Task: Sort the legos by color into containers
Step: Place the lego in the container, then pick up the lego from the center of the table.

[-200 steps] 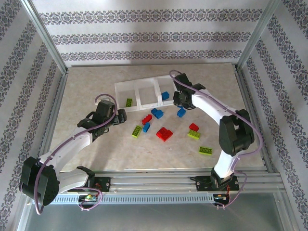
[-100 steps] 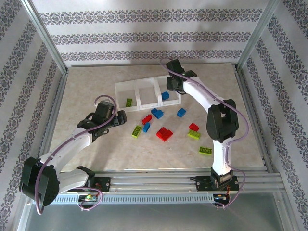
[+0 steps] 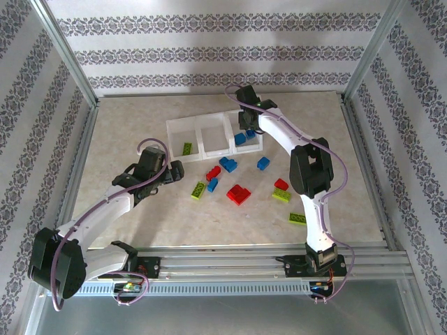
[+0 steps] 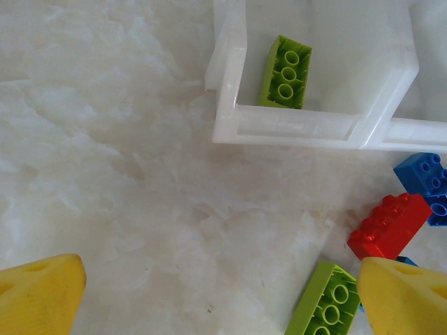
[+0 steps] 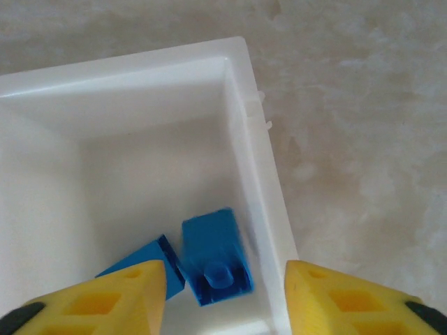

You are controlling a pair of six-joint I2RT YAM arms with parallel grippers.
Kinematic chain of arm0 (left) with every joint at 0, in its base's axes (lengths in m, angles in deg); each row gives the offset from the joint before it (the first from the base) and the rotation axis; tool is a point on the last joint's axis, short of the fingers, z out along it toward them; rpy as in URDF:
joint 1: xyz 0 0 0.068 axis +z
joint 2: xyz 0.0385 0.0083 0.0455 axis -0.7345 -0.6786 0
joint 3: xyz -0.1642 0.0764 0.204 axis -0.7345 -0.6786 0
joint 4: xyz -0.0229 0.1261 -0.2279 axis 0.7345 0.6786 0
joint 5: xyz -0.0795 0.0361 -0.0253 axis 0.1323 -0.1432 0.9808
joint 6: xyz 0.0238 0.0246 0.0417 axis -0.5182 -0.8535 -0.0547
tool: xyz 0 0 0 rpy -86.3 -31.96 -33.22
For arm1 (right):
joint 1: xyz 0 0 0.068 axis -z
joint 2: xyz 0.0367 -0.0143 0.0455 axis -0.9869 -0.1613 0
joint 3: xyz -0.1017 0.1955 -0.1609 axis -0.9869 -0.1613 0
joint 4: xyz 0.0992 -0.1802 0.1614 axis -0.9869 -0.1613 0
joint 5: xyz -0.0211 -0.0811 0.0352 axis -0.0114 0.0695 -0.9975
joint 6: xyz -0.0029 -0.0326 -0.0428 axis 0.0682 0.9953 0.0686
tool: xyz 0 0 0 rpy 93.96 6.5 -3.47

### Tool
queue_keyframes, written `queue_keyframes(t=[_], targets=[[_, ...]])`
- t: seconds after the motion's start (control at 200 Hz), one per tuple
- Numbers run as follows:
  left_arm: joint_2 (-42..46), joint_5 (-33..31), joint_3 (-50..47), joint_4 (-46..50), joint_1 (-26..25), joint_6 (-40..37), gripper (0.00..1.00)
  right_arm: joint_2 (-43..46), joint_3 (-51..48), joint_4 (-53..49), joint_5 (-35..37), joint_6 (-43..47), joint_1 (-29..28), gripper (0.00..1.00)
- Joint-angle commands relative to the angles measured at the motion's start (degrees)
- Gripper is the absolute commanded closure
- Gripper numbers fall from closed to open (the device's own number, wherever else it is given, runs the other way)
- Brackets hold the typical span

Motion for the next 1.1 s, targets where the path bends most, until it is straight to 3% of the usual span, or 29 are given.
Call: queue_keyframes(t=[0.0,0.315,0.555,0.695,0.81,1.094], targets=[[1.09,0.31,-0.27,0.84,0.95,0.35,0.00,0.47,1.46,-1.43,2.12,0.25,-0.31,0.48],[1.16,0.65,-0.50,1.09,0.96,-0.25,0.00,7.45,-5.65,1.18,1.14,-1.61,-0.47,0.42],[0.80,1.80,-0.52,0.84,0.97,-1.49,0.00,14.65,-13.73,3.56,1.05,-4.06,-0.66,0.32],[0.29,2.88,-0.37,0.41,0.92,-2.19,0.00,19.27,-19.59,5.38,2.16,-5.55,-1.26,0.19],[-0.42,3.77,-0.12,0.23,0.88,-2.85,0.00,22.91,-23.59,6.08,3.26,-6.83,-1.76,0.02],[-3.10,5.76,0.75,-0.56,-1.49,-4.22,0.00,31.07,-32.37,4.65,5.54,-12.46,-1.89,0.02]])
